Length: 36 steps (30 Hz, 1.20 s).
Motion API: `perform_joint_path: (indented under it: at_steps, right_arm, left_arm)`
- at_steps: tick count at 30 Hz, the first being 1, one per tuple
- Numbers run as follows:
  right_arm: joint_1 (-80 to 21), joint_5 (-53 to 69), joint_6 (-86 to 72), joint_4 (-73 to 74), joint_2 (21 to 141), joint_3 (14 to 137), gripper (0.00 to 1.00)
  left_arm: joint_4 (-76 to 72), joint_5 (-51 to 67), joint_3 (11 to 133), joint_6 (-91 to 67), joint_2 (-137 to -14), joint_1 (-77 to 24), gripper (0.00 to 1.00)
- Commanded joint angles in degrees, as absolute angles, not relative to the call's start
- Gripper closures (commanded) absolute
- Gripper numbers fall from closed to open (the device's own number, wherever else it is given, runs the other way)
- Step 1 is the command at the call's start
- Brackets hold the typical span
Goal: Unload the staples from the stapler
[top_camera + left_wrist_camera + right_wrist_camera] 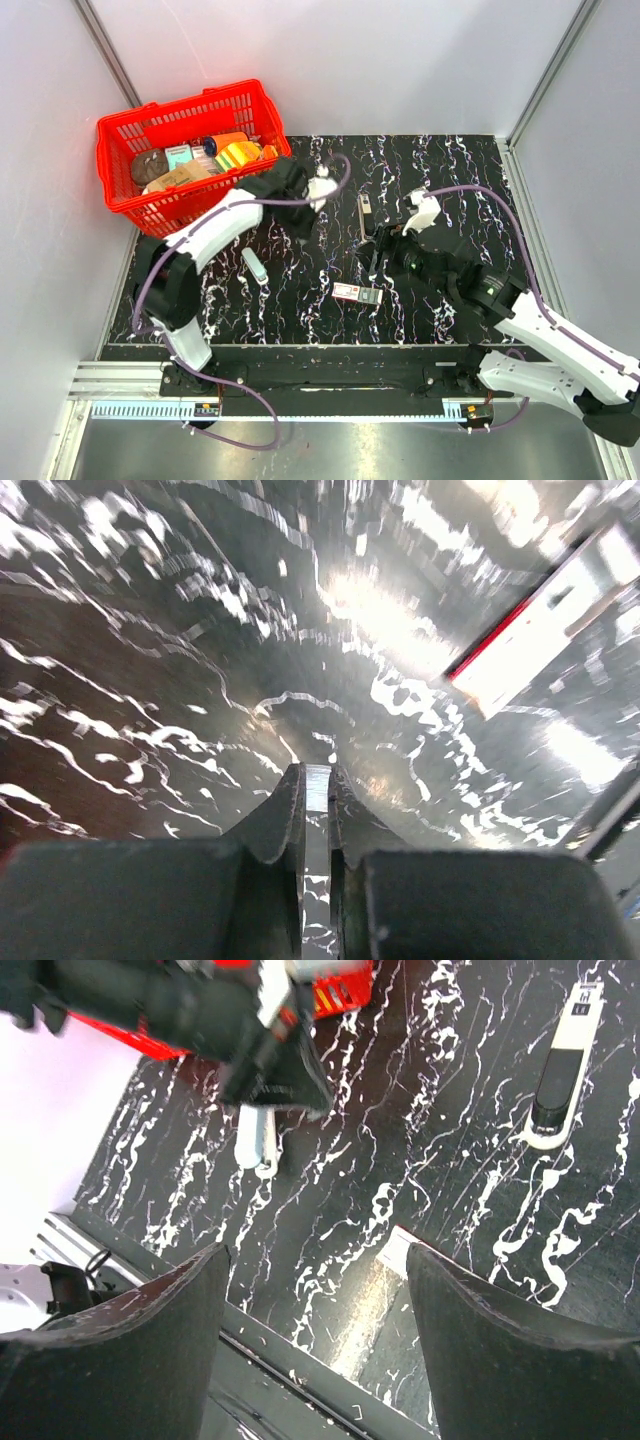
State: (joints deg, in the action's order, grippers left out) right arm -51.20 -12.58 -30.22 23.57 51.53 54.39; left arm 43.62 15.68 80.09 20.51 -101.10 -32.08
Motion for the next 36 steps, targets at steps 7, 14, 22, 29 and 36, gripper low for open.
perform_joint_path:
  at_steps: [7, 14, 22, 29, 36]
  right_arm:
    - [-50.7, -9.0, -28.8, 20.8, 53.2, 61.0, 0.18]
    - [-50.7, -2.6, -27.5, 12.8, 55.1, 63.5, 0.17]
    - [-50.7, -0.2, -27.2, 7.9, 57.1, 64.4, 0.20]
    - [-50.7, -0.2, -27.6, 5.4, 57.9, 63.9, 0.23]
    - [-50.5, 2.8, -27.6, 2.6, 57.8, 63.4, 0.28]
  left_arm:
    - [44.4, 51.7, 96.7, 4.8, -91.6, -24.3, 1.00]
    - [27.6, 69.2, 91.2, -14.3, -88.7, -22.4, 1.00]
    - [-9.8, 75.1, 78.1, -43.7, -83.8, -22.0, 0.98]
    - [-28.2, 77.1, 73.3, -58.6, -83.3, -22.0, 0.98]
    - [-38.8, 78.3, 70.8, -67.1, -83.1, -22.0, 0.97]
